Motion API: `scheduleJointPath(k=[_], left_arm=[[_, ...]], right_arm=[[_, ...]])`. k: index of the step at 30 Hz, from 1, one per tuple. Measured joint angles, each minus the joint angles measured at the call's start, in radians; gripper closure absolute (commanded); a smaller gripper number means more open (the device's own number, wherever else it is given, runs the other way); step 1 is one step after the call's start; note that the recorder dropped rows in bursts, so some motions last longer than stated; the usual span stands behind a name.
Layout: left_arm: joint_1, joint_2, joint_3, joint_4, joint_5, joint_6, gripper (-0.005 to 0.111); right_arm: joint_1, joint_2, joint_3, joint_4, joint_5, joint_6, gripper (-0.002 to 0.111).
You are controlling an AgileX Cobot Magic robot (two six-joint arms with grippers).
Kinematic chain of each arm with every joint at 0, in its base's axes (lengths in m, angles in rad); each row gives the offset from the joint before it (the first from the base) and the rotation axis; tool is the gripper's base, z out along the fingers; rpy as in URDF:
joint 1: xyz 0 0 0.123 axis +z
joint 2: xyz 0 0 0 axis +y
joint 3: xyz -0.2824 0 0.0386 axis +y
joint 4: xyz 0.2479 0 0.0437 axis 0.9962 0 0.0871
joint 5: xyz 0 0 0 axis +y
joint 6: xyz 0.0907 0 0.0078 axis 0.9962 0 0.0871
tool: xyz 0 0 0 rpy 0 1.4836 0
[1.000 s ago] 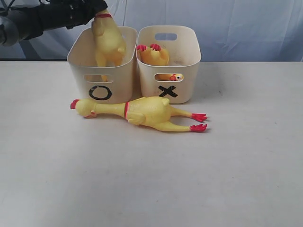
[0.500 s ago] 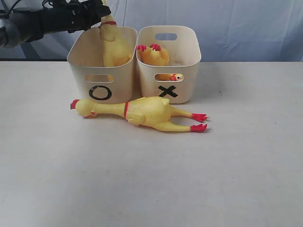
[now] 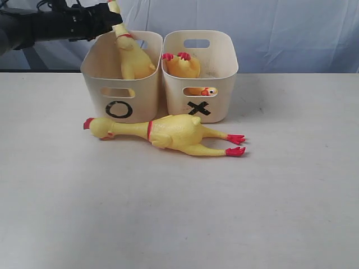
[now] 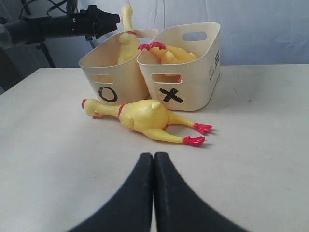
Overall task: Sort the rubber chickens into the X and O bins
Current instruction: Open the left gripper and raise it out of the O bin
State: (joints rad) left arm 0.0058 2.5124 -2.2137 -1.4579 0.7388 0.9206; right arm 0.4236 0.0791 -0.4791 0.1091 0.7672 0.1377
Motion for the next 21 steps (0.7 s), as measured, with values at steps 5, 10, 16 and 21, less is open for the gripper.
scheduleJointPath(k=[5,10,16,21], left_arm=[[0.042,-0.007,0.0,0.004,0.054,0.0,0.046],[0.06,-0.034,0.0,0.004,0.103,0.0,0.046],[0.062,-0.054,-0.005,0.029,0.161,0.0,0.046],[0.062,-0.056,-0.005,0.085,0.203,-0.017,0.046]], right_arm=[[0.0,0.0,0.0,0.0,0.0,0.0,0.108],[0.0,0.0,0.0,0.0,0.0,0.0,0.108],[0.0,0.0,0.0,0.0,0.0,0.0,0.108],[0.0,0.0,0.0,0.0,0.0,0.0,0.108]])
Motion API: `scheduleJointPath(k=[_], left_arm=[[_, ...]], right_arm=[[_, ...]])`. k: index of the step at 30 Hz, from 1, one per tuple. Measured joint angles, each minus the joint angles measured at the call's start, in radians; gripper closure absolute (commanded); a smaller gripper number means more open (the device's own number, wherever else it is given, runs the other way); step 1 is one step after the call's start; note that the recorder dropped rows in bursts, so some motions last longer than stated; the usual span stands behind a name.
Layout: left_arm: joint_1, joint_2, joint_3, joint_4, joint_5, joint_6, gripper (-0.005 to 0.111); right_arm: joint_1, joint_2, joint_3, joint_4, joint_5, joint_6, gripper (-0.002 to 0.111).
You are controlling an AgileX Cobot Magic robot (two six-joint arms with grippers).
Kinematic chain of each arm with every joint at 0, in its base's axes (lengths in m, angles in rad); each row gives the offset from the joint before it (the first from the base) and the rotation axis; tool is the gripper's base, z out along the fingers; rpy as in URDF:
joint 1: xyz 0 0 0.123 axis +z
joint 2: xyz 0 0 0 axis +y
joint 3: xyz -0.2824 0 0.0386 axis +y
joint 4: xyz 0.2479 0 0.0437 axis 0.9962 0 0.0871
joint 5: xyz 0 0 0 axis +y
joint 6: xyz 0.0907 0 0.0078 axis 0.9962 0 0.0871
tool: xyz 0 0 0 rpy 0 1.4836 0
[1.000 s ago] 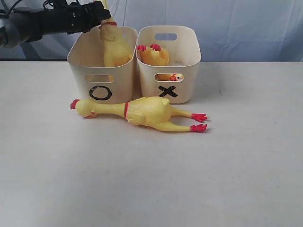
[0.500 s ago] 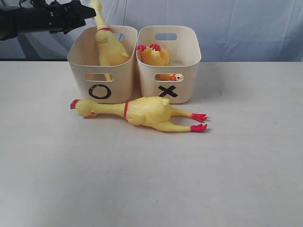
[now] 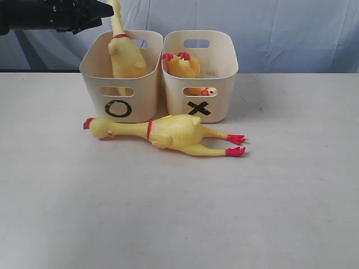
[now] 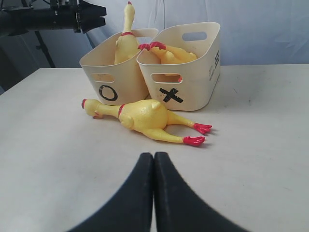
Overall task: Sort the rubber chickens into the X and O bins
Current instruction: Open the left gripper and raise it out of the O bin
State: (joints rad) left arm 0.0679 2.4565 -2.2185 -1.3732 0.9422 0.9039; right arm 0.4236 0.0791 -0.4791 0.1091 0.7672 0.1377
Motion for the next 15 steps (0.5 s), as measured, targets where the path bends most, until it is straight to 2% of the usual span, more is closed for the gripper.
scheduleJointPath(k=[8,15], left_arm=[[0.0,-0.056,0.0,0.183,0.097,-0.011,0.046],[0.0,-0.15,0.0,0.364,0.224,-0.011,0.052]], right_arm=[[0.0,0.0,0.0,0.0,0.0,0.0,0.108],[0.0,0.0,0.0,0.0,0.0,0.0,0.108]])
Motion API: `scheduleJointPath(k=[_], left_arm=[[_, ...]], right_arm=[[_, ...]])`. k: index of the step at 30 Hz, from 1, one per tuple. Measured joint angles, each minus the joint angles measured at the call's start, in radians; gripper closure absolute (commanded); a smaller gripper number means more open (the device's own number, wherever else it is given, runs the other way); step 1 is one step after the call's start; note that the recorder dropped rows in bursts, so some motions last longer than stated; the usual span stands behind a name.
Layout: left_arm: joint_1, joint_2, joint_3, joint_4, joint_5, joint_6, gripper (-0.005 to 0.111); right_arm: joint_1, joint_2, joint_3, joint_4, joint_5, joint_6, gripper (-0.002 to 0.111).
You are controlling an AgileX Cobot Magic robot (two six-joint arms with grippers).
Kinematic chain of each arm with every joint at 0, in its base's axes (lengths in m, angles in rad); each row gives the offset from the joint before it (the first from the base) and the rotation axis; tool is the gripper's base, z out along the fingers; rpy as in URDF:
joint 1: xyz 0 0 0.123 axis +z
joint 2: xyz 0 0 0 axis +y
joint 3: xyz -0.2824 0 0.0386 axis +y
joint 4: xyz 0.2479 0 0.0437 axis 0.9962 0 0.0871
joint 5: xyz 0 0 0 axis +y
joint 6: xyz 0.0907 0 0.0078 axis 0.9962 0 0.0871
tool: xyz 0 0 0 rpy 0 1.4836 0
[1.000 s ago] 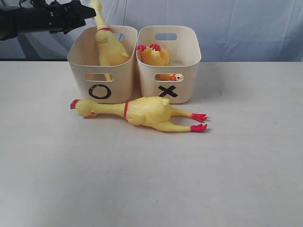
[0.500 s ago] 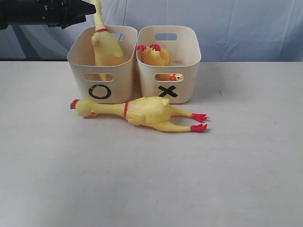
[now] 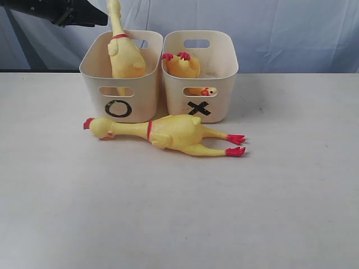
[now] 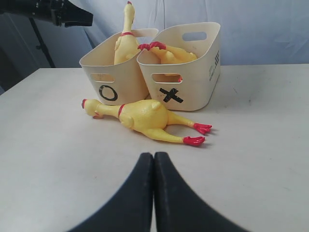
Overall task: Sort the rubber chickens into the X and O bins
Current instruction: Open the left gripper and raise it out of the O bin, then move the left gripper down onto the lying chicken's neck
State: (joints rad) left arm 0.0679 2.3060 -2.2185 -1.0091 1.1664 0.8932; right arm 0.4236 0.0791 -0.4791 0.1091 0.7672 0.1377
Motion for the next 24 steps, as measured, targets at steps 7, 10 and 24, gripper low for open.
scheduleJointPath(k=[7,10,24], left_arm=[[0.001,-0.108,0.0,0.13,0.048,-0.025,0.054],[-0.008,-0.171,0.011,0.261,0.05,-0.058,0.066],[-0.025,-0.382,0.434,0.506,0.05,-0.038,0.107]], right_arm=[[0.0,0.0,0.0,0.0,0.0,0.0,0.108],[0.0,0.0,0.0,0.0,0.0,0.0,0.108],[0.0,0.0,0.0,0.0,0.0,0.0,0.108]])
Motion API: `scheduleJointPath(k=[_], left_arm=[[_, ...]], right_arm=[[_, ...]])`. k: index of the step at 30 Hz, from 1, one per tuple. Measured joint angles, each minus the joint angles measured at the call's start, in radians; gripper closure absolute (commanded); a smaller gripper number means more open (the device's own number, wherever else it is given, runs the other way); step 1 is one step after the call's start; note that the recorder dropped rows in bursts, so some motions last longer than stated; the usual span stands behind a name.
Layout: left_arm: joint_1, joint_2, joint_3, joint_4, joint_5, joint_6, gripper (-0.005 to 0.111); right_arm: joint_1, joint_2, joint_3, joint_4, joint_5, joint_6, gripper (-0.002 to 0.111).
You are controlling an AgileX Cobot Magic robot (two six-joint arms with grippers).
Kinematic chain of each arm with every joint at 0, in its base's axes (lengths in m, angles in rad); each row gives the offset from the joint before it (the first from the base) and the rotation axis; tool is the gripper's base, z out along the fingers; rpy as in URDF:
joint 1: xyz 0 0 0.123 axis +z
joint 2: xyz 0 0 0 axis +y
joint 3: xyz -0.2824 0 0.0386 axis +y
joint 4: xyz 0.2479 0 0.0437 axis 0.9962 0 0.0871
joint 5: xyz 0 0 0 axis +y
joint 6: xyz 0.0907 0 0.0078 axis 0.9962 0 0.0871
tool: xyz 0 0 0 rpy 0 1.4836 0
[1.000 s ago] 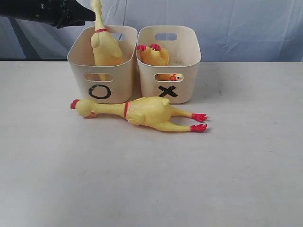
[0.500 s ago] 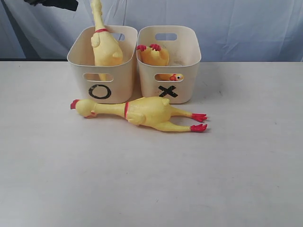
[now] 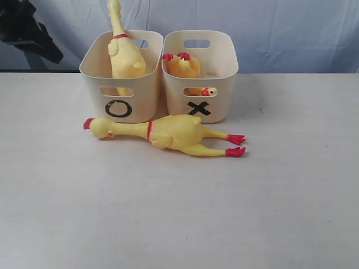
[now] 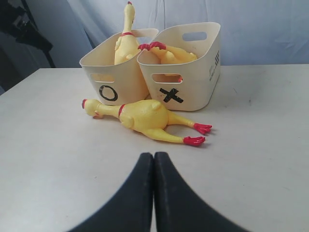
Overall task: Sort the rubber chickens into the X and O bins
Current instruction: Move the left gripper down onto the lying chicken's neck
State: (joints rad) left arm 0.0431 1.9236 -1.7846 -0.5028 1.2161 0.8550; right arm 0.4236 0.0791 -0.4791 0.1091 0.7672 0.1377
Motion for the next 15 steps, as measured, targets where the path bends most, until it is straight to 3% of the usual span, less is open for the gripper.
scheduleJointPath(k=[8,15], left_arm=[[-0.174,-0.138,0.358,0.041,-0.119,0.236,0.107],[-0.415,-0.145,0.63,0.282,-0.524,0.282,0.107]], right_arm=[[0.0,0.0,0.0,0.0,0.0,0.0,0.108],[0.0,0.0,0.0,0.0,0.0,0.0,0.108]])
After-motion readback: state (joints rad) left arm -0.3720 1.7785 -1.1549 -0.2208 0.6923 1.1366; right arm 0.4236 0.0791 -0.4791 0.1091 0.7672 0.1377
